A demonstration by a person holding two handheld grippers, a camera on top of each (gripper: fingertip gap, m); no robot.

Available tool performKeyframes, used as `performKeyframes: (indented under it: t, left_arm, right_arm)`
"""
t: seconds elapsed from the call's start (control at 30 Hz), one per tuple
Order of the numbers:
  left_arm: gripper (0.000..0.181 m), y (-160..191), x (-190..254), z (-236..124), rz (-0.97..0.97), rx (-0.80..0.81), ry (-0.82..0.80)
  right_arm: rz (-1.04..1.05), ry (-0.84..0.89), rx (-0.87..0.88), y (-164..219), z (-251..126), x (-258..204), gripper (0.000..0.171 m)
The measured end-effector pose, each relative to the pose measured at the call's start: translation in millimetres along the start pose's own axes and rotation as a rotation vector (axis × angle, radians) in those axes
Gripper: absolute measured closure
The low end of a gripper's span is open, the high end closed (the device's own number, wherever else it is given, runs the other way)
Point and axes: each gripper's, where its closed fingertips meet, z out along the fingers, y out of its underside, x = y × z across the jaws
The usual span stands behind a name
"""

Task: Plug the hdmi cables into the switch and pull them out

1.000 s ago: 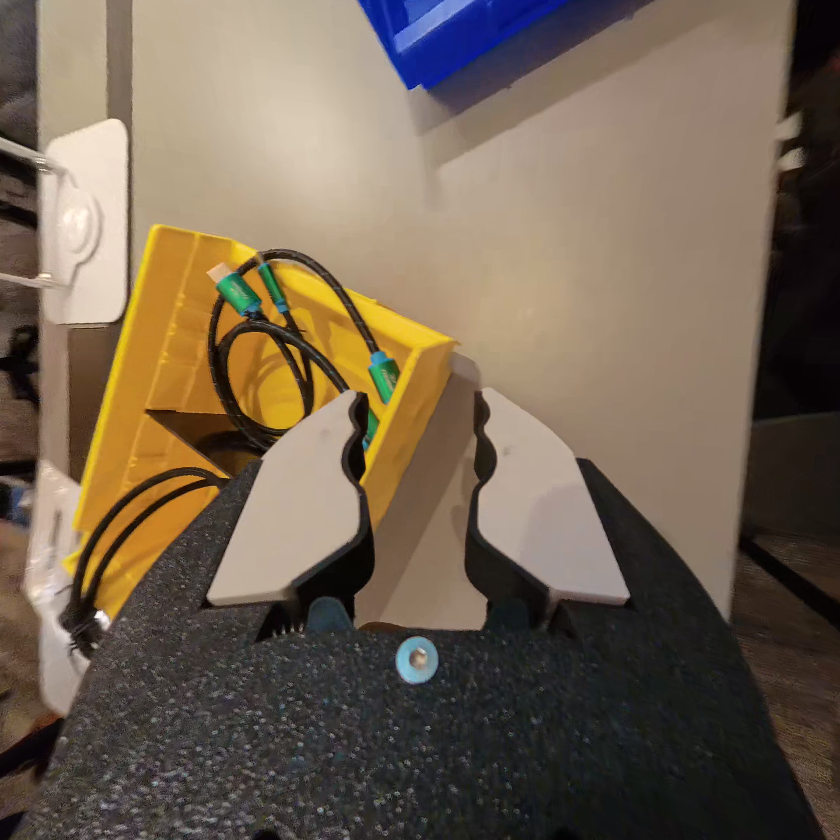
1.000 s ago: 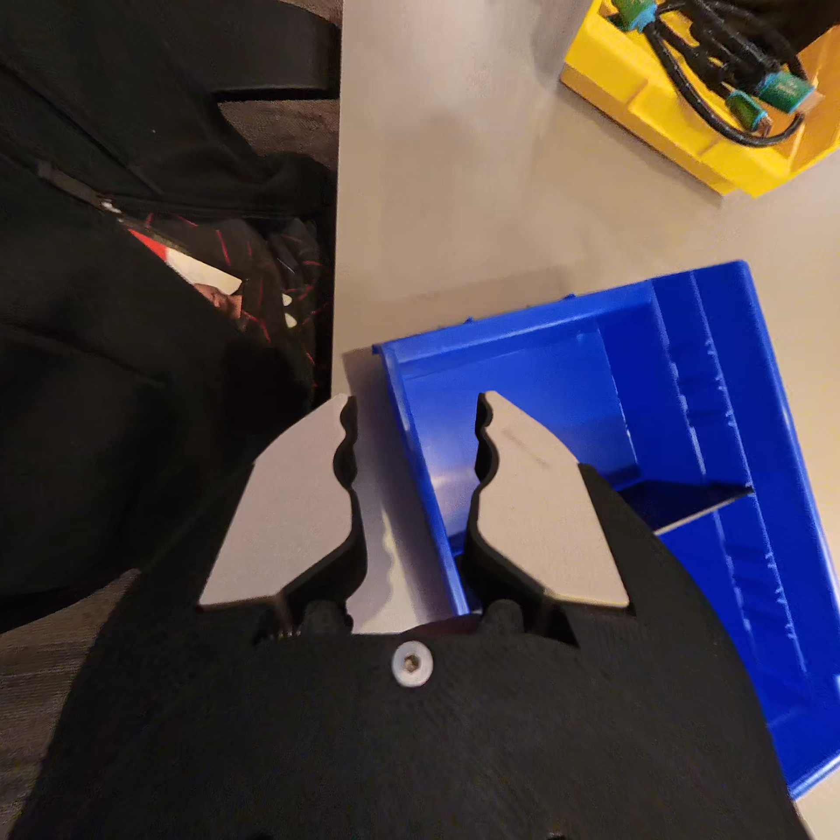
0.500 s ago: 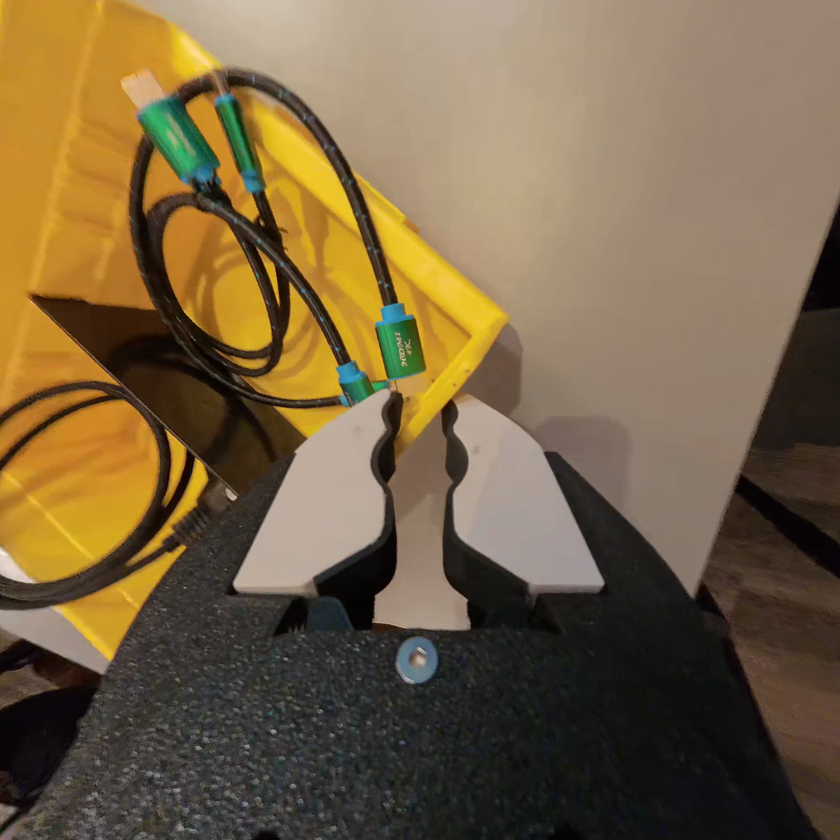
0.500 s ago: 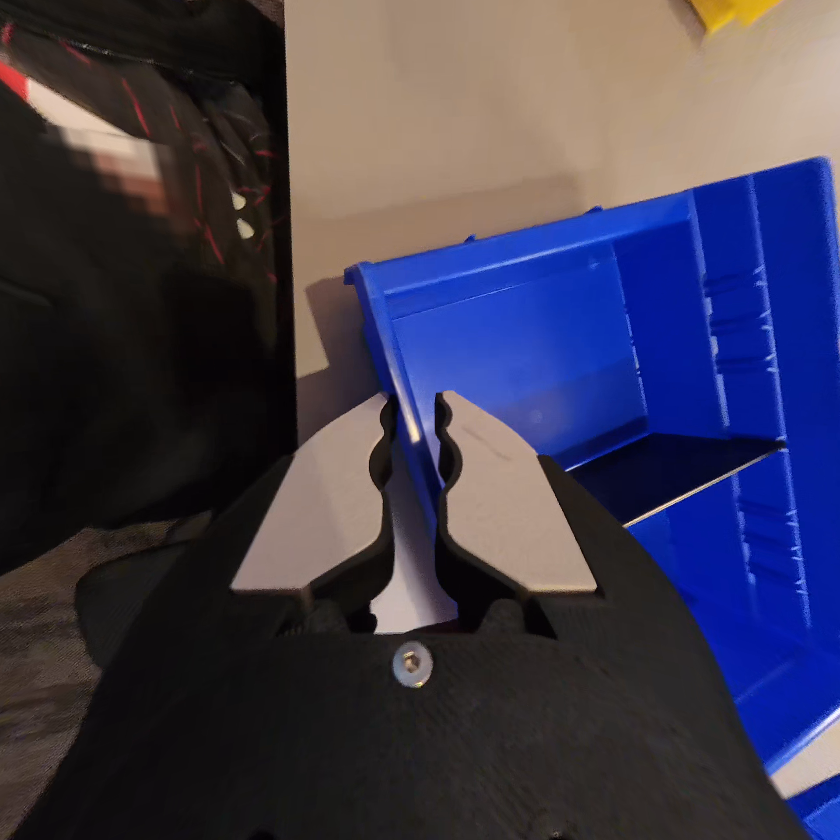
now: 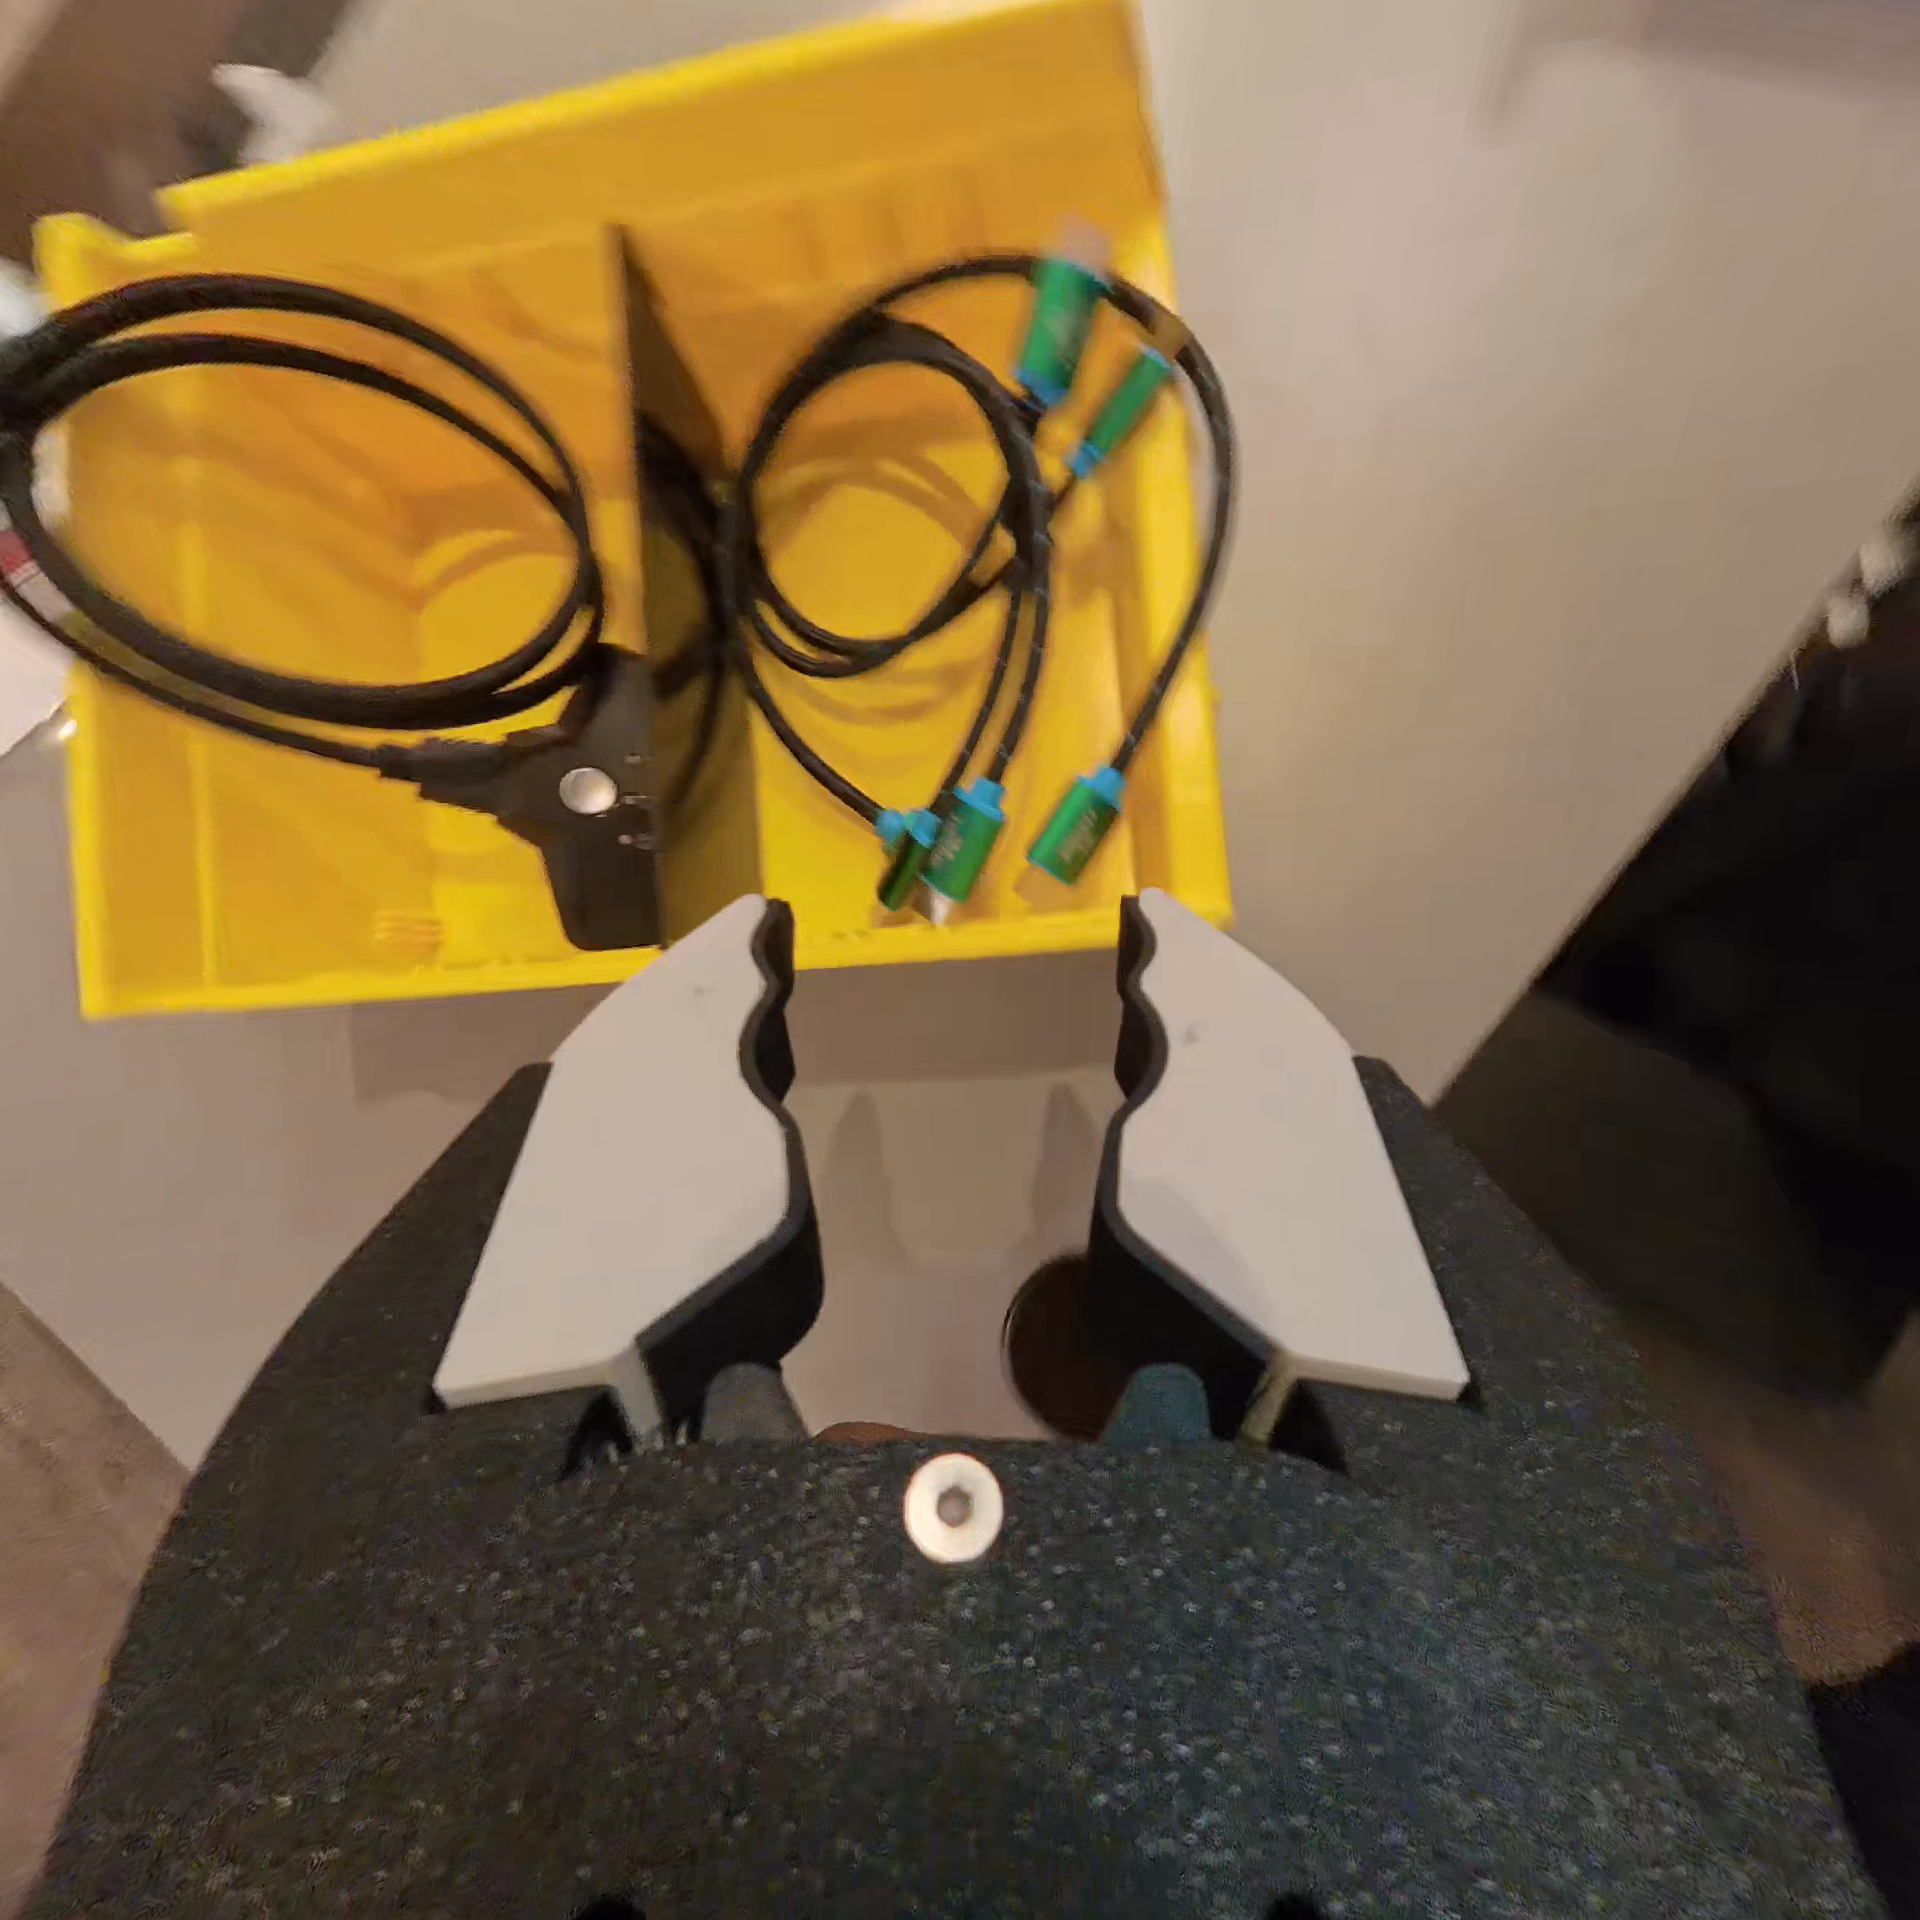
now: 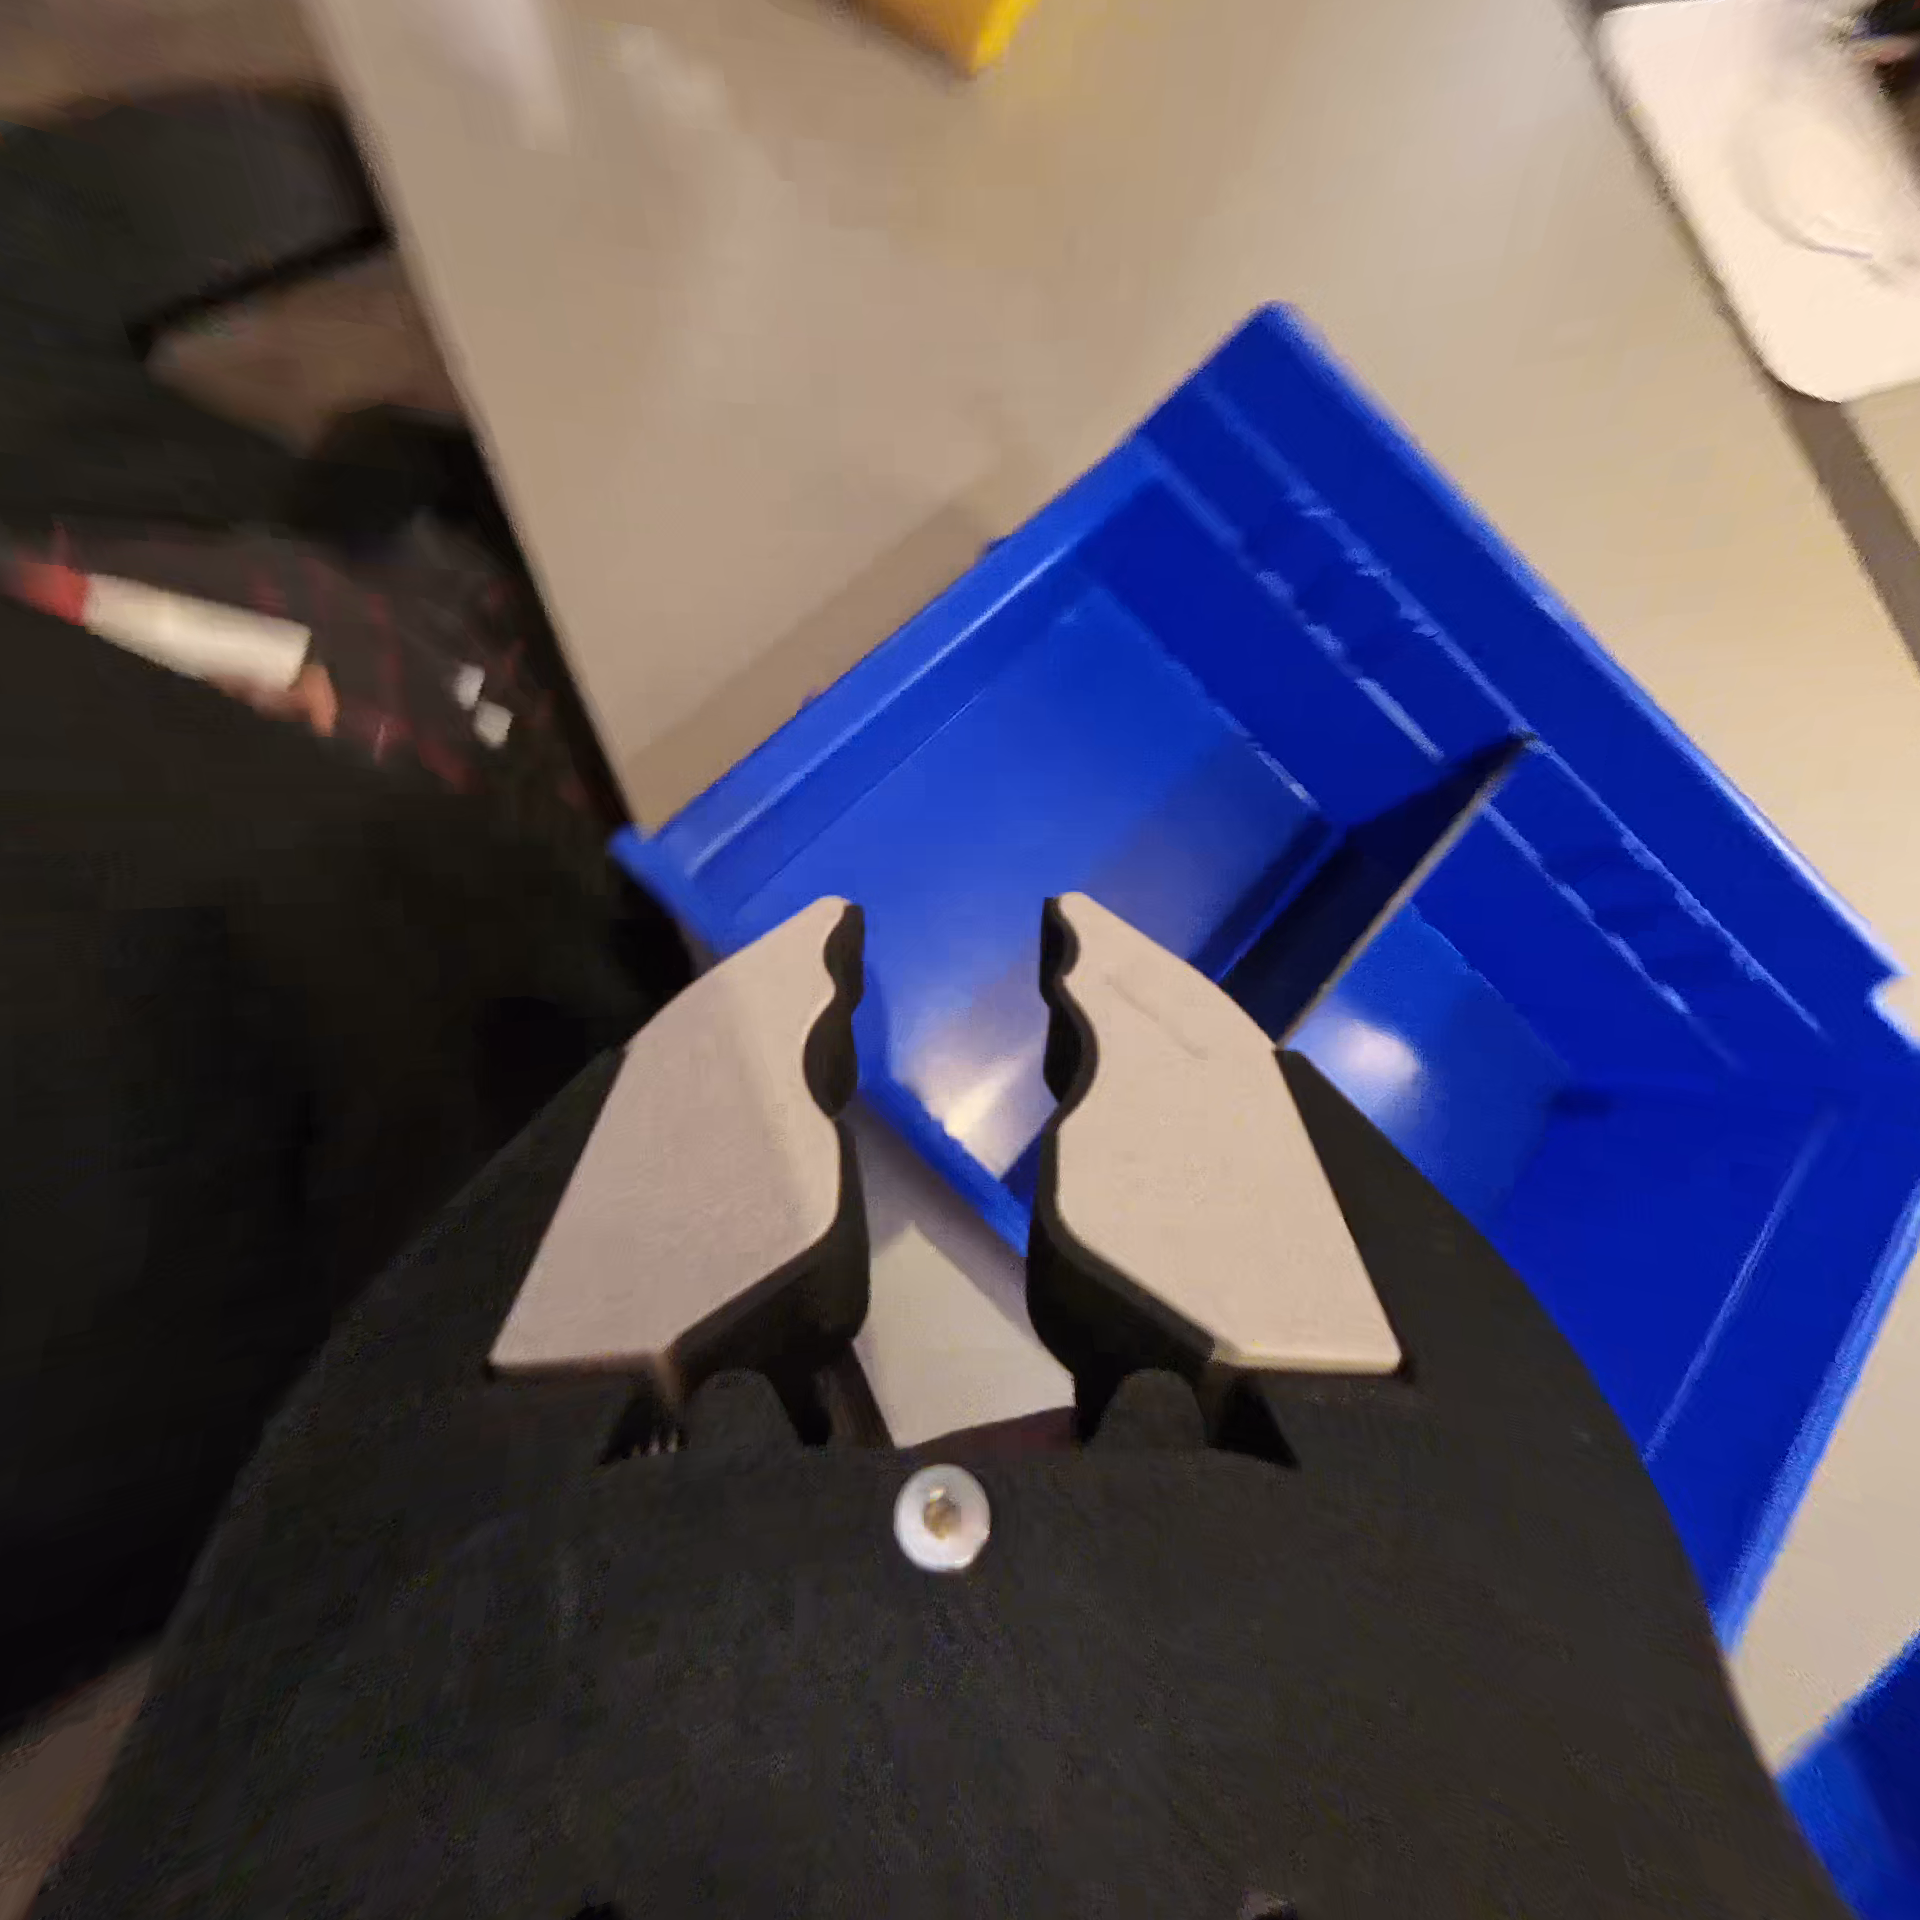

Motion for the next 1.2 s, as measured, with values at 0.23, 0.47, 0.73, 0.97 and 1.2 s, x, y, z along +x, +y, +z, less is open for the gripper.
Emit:
performKeyframes:
  t: [0.23,0.47,0.73,0.97,1.2]
  left_arm:
    - [0.11,-15,-20,4,-0.555,0.511,-0.251]
    - [0.108,10,25,21,-0.713,0.643,-0.257]
    - [0.114,9,35,42,-0.678,0.558,-0.276]
    - [0.132,21,25,55,-0.667,0.507,-0.335]
    - [0.143,30,7,50,-0.667,0.507,-0.38]
  right_arm:
    - [0.47,0.39,0.128,12,-4,72,0.119]
    - [0.621,0.662,-0.065,97,-65,120,0.118]
    - [0.59,0.379,-0.028,131,-74,92,0.147]
    - [0.642,0.379,-0.043,143,-61,101,0.148]
    - [0.611,0.464,-0.072,150,-60,134,0.17]
